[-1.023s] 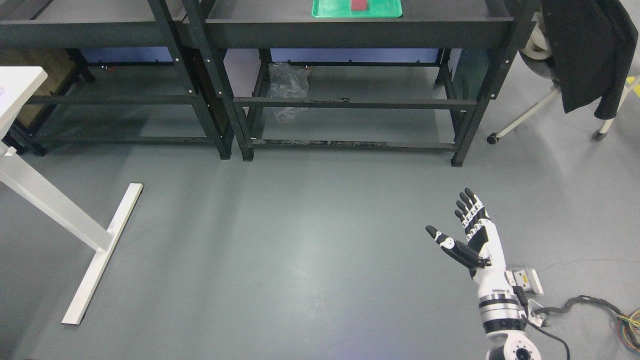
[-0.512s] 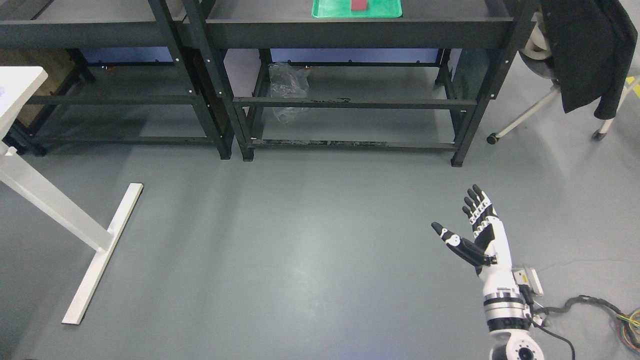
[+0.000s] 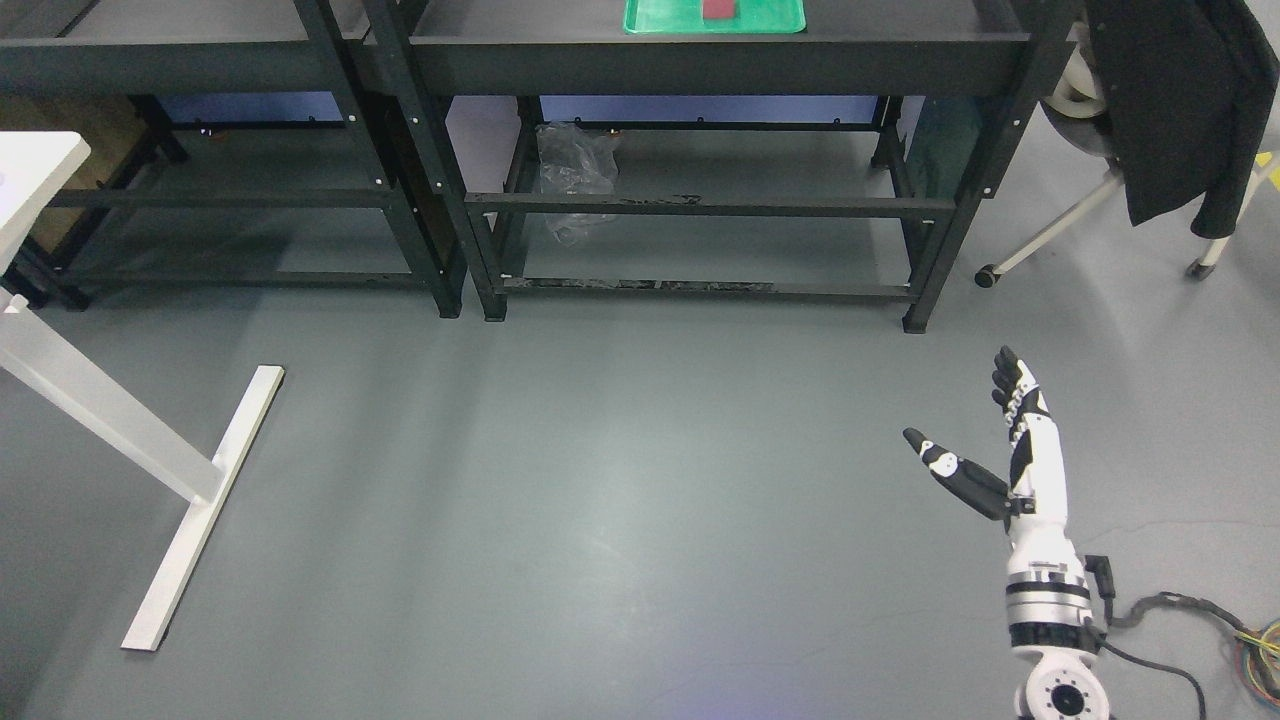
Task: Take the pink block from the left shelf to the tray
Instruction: 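Raise the right hand while driving toward the black shelf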
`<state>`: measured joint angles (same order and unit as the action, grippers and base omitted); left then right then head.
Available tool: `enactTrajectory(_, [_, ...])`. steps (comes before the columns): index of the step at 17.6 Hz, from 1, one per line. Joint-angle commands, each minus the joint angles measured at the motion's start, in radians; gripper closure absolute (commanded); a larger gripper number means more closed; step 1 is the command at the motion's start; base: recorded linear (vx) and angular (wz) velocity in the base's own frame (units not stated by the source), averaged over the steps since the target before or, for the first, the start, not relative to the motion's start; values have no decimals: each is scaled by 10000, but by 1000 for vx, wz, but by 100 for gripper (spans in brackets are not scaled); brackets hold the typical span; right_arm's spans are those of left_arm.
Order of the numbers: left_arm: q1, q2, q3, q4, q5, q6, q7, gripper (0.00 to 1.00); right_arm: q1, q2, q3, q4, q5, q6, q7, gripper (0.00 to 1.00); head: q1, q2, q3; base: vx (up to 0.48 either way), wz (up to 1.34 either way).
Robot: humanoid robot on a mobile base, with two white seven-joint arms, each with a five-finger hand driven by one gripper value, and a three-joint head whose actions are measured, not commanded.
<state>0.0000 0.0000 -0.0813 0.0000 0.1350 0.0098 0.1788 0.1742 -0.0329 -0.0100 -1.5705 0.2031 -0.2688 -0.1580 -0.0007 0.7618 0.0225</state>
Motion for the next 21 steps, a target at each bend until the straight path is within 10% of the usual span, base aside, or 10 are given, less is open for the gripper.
enactTrajectory(1, [-292,175,0,-175,0,-6,6,0,37,-684,-512,-325,5976,-179,-305,0,0,0,0,34,0])
enactTrajectory(9, [-292,175,0,-175,0,-6,6,0,37,-592,-560,-325,9624,-180,-598,2,0,0,0,123,-1])
enactTrajectory(21, [-292,175,0,-175,0,-6,6,0,114,154,-39,-462,9474,33,-1181,2,0,0,0,237,16])
